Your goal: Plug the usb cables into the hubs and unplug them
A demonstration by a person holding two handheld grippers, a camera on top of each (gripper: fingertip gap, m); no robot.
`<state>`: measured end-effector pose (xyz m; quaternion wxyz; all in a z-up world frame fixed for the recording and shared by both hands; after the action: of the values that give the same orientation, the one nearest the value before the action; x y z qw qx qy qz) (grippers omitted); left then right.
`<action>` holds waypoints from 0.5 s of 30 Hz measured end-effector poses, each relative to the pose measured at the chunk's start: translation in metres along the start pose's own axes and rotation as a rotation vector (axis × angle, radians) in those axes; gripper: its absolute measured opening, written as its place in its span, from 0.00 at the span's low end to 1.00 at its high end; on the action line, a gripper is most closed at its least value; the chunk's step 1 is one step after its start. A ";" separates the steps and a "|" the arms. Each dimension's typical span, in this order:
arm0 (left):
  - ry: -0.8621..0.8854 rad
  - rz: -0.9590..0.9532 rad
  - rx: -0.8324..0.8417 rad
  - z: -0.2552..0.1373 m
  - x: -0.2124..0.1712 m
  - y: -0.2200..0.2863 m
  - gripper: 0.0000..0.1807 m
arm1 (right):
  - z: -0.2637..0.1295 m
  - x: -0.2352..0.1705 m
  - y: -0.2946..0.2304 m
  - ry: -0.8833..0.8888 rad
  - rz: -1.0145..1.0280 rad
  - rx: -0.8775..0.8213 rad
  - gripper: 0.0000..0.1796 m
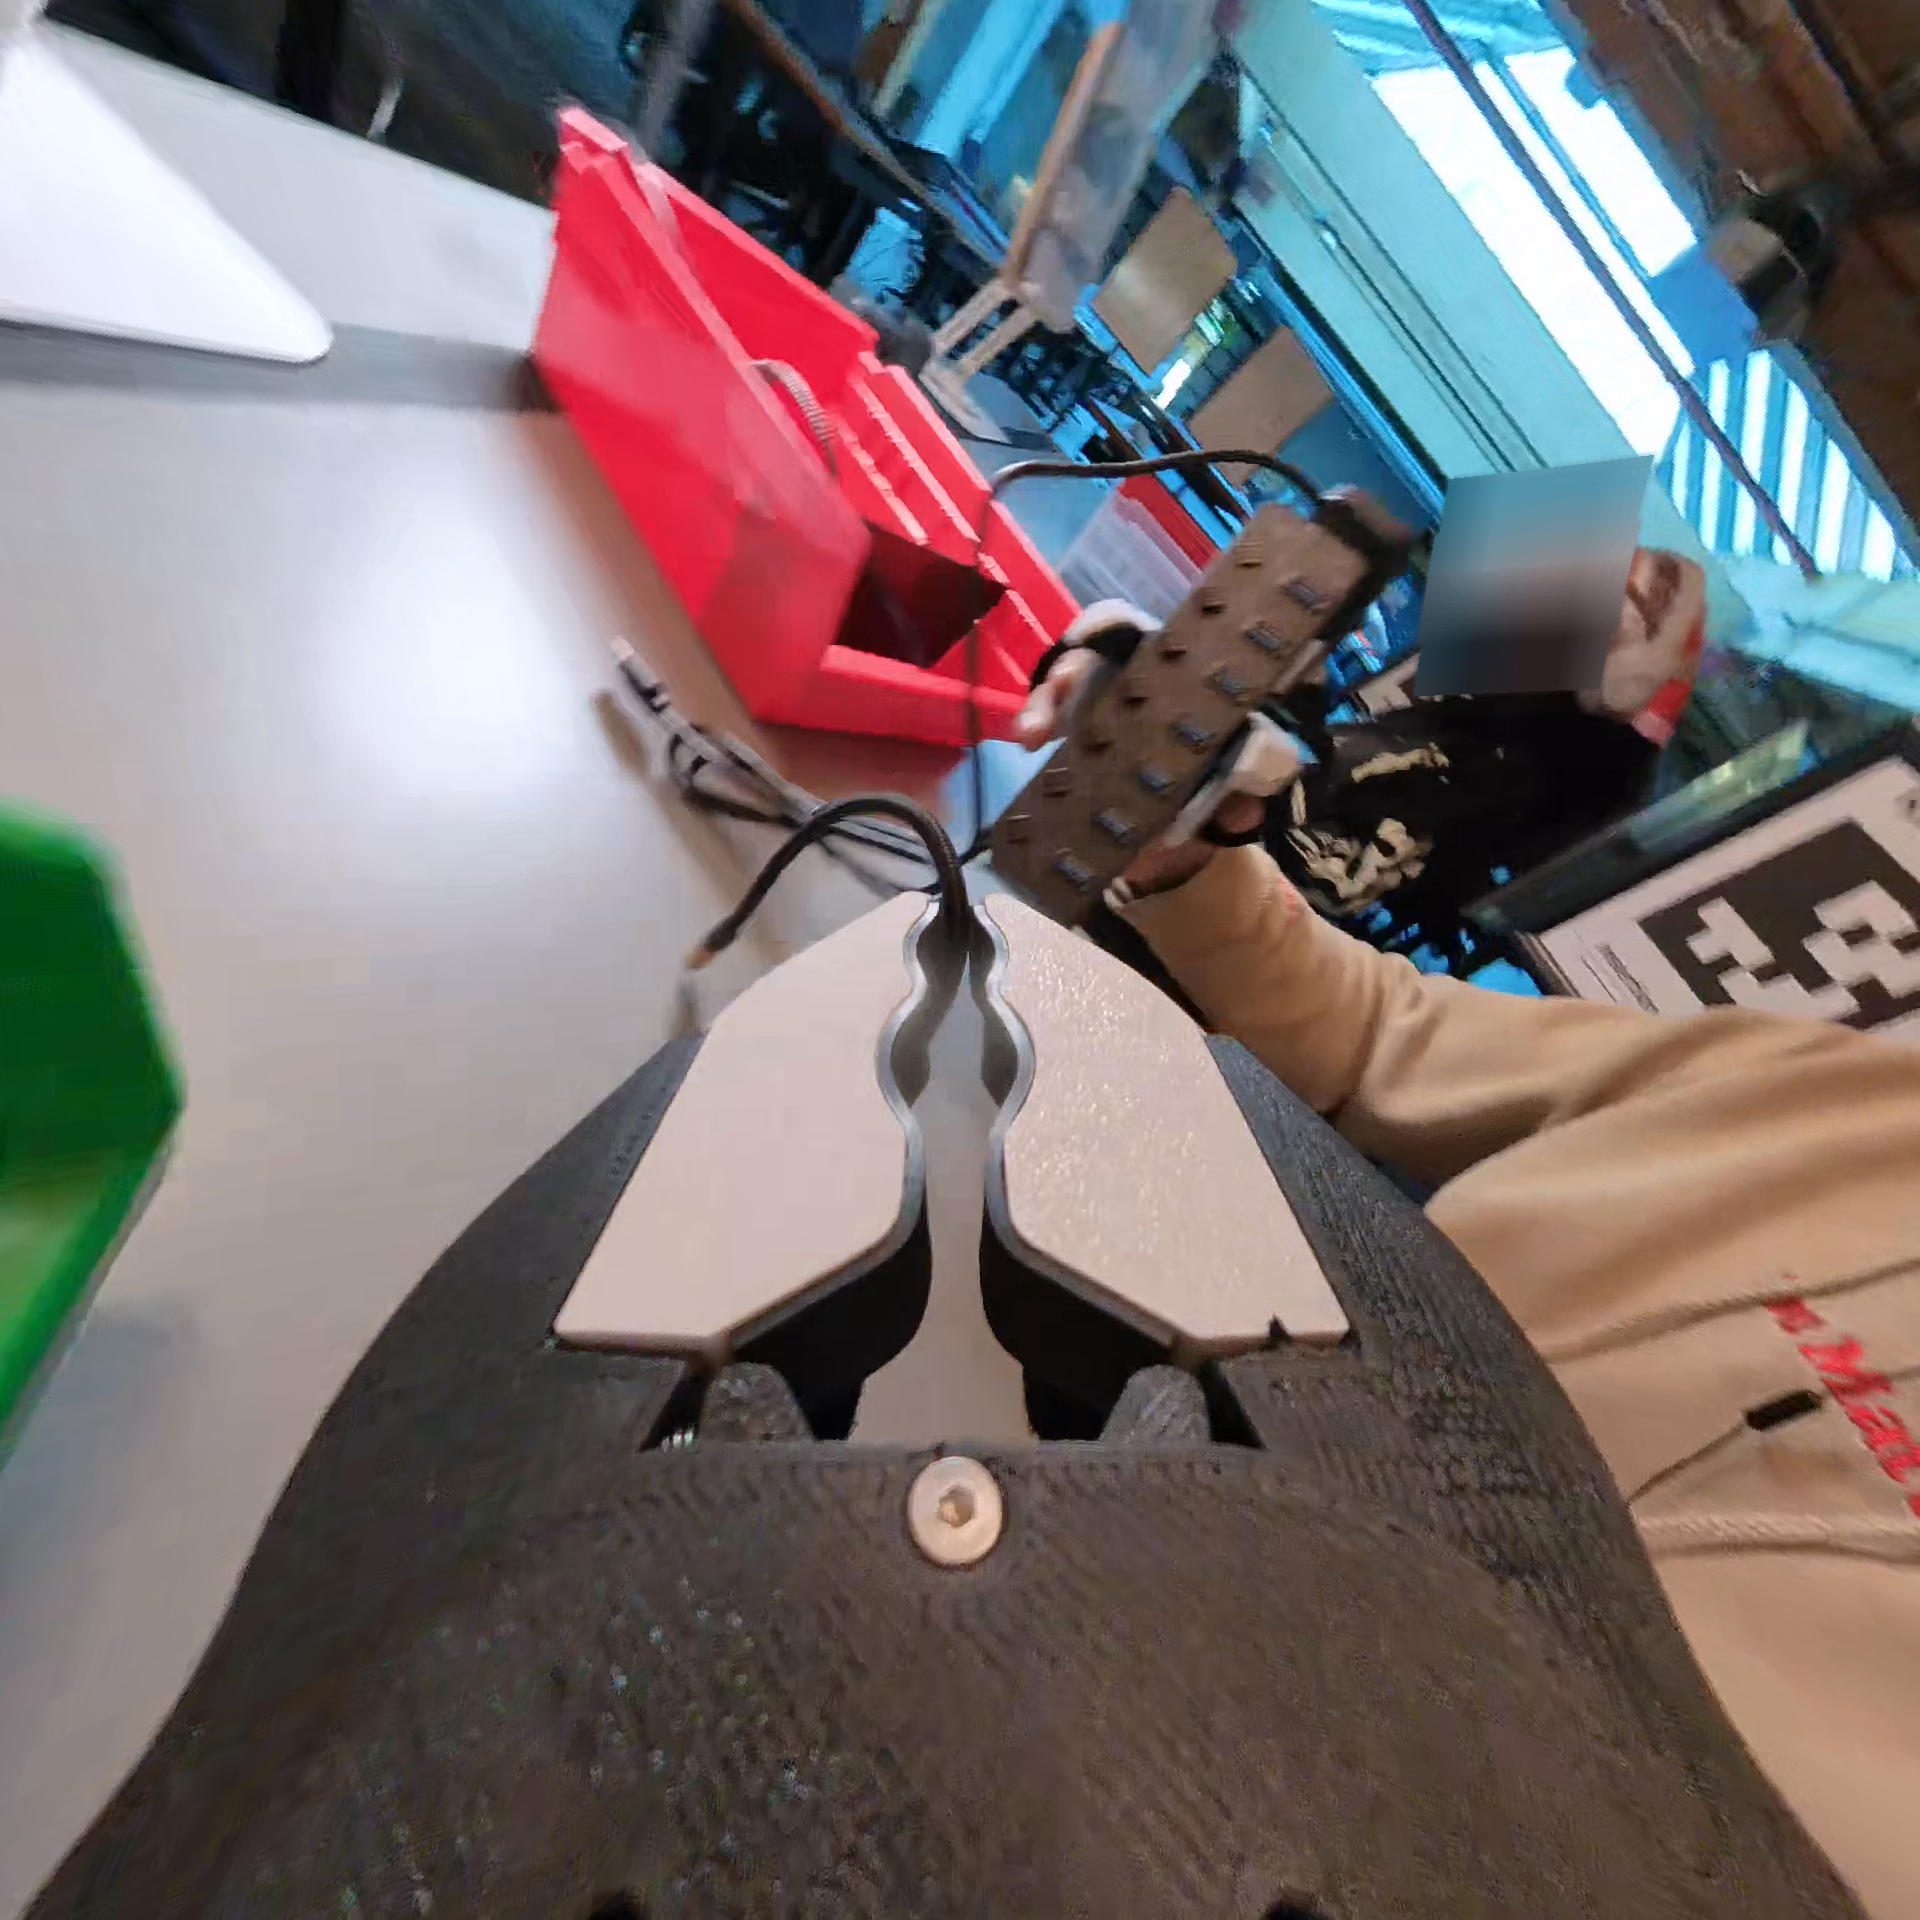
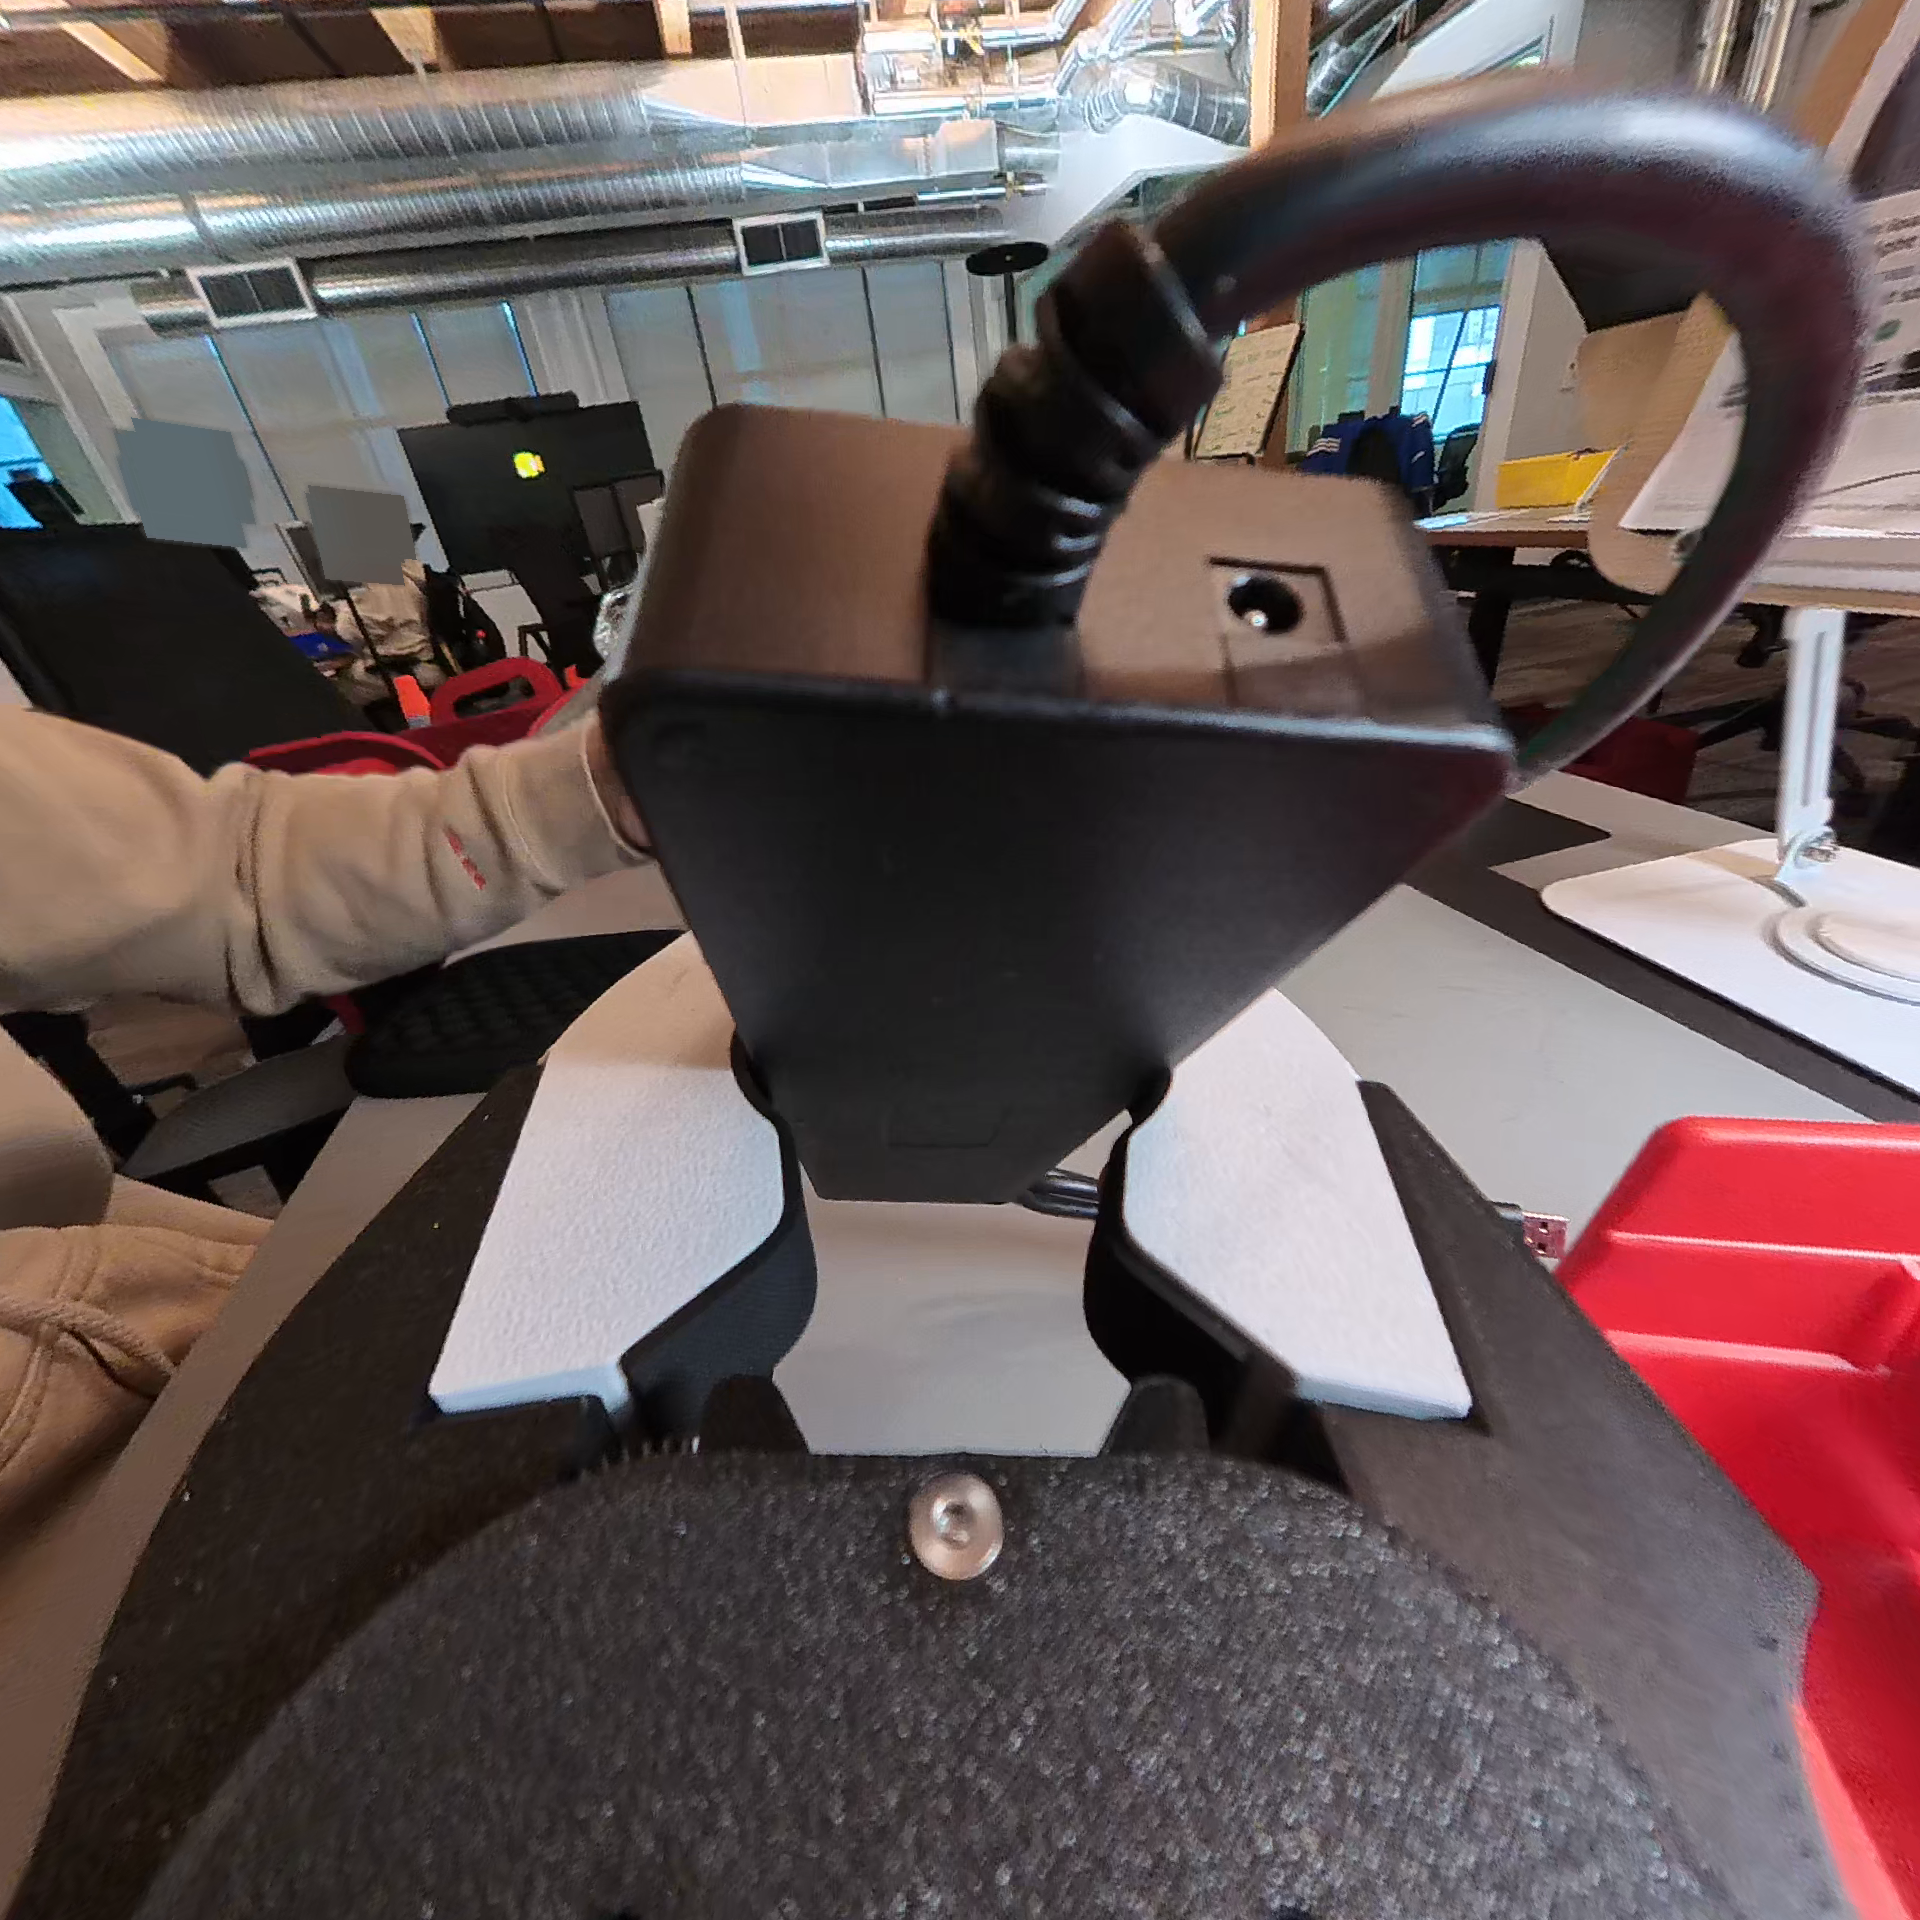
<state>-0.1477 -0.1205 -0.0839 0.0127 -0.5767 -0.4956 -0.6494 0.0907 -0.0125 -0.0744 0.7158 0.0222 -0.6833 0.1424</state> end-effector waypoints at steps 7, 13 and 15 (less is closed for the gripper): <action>-0.089 0.004 0.189 -0.023 -0.032 -0.035 0.02 | -0.002 0.000 0.002 0.001 0.009 0.003 0.35; -0.191 0.068 0.278 -0.026 -0.050 -0.039 0.03 | -0.001 -0.001 0.002 -0.003 0.010 0.005 0.35; -0.213 0.127 0.359 -0.030 -0.051 -0.041 0.04 | -0.001 -0.001 0.002 0.001 0.010 0.002 0.35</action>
<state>-0.1768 -0.1473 -0.1443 0.1039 -0.6605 -0.5644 -0.4842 0.0916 -0.0104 -0.0756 0.7155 0.0194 -0.6827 0.1470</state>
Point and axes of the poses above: each gripper's, where its closed fingertips meet, z out along the fingers, x out of its top, y = z × x across the jaws, the point moved 6 cm from there along -z, back along the fingers, and after that the axes turned 2 degrees about z, right-handed, at the moved point
